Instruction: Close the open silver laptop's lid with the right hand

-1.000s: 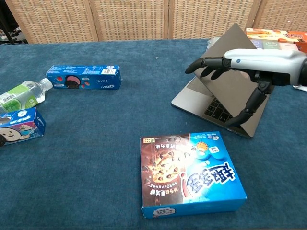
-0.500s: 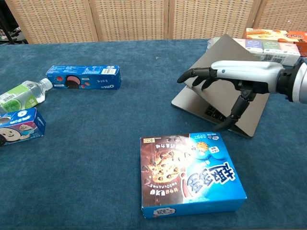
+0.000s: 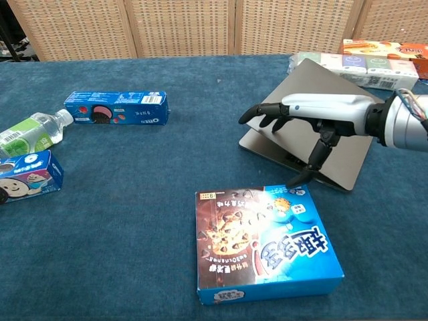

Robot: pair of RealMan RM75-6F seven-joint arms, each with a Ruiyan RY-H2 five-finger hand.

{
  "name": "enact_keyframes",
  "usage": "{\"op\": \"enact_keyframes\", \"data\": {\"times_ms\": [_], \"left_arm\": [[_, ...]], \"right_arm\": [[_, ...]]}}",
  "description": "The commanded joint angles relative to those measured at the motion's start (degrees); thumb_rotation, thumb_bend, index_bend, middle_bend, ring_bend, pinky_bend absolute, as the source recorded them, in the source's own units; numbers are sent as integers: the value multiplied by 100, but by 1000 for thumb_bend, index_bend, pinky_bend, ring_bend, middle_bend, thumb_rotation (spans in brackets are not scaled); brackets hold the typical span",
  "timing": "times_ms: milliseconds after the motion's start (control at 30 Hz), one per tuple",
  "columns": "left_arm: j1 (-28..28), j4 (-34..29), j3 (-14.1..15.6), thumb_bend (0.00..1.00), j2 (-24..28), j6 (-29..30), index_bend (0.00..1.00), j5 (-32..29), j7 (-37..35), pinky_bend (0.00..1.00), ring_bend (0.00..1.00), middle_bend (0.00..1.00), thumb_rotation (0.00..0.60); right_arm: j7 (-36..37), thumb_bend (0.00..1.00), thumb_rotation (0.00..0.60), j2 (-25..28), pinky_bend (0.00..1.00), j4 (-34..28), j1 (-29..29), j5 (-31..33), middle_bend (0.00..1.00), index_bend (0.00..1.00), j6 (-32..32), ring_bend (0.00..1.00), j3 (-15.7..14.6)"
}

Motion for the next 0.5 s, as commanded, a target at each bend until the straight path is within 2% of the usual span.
{"op": "enact_keyframes", "data": {"times_ms": [33, 500], "left_arm": [[-1, 8, 5, 12, -5, -5, 241, 0, -2, 186, 182, 110, 600], [-18, 54, 19, 12, -29, -65, 241, -40, -36, 186, 181, 110, 600]], "right_arm": [[46, 17, 600, -75, 141, 96, 61, 24, 45, 87, -63, 127, 11], [364, 17, 600, -474, 142, 663, 431, -3, 45, 88, -327, 127, 101]]}}
